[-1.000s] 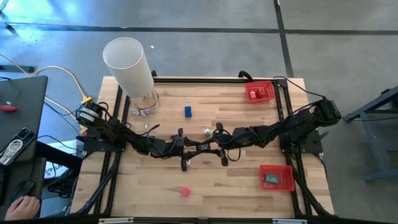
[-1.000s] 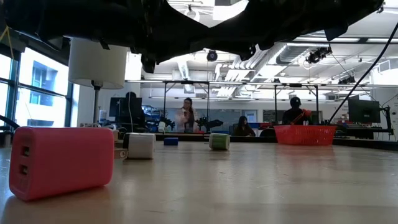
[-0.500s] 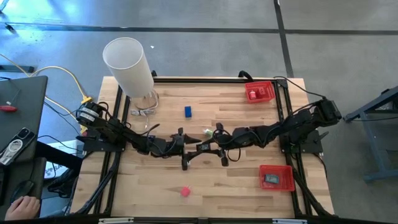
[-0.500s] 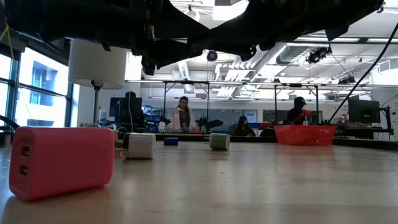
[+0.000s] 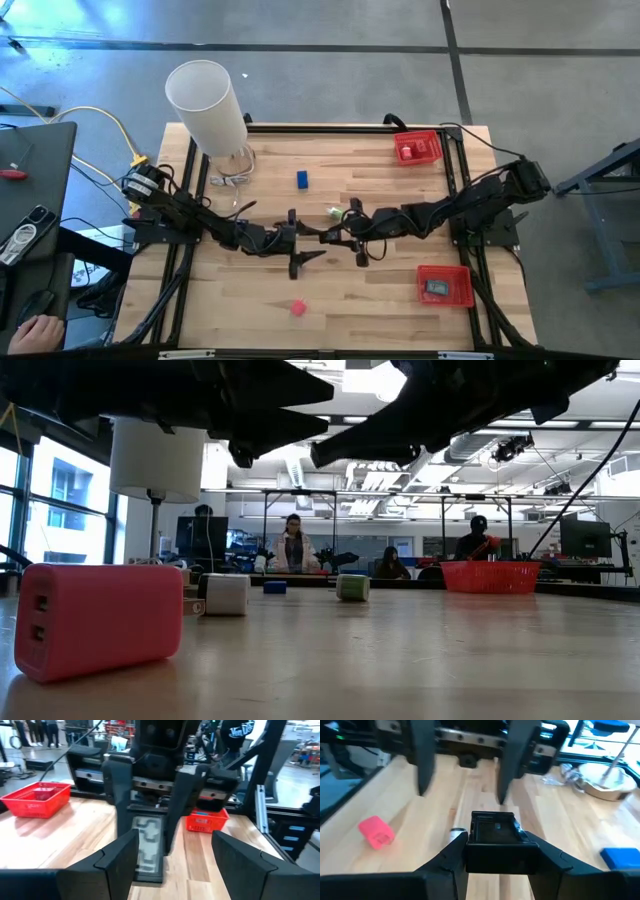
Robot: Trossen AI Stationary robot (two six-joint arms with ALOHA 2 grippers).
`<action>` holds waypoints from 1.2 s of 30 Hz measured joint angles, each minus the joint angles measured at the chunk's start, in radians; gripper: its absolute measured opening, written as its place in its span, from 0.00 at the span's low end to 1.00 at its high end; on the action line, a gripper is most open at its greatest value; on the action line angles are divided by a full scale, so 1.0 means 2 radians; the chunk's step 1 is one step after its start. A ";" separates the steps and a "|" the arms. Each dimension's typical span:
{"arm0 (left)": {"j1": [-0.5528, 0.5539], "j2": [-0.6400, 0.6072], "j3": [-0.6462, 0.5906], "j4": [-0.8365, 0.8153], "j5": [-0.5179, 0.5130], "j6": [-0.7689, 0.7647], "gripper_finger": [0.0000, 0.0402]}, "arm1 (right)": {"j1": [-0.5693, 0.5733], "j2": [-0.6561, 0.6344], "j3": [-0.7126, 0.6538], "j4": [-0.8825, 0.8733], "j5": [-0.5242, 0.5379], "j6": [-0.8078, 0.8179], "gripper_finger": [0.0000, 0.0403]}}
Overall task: Pick & Place Office items
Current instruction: Put the black digital clock into the bottom red basket
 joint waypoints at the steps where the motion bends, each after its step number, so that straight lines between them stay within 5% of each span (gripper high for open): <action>1: 0.000 0.000 0.000 0.000 0.000 0.000 0.61 | 0.003 0.000 0.000 -0.002 0.008 0.000 0.35; 11: -0.006 0.000 0.000 -0.002 0.000 0.010 0.61 | 0.041 -0.055 0.001 -0.111 0.087 0.039 0.35; 25: -0.006 0.000 0.000 -0.023 0.000 -0.005 0.61 | 0.113 -0.123 0.008 -0.226 0.117 0.129 0.35; 36: -0.006 0.000 0.000 -0.033 0.000 -0.009 0.61 | 0.185 -0.125 0.077 -0.356 0.211 0.209 0.35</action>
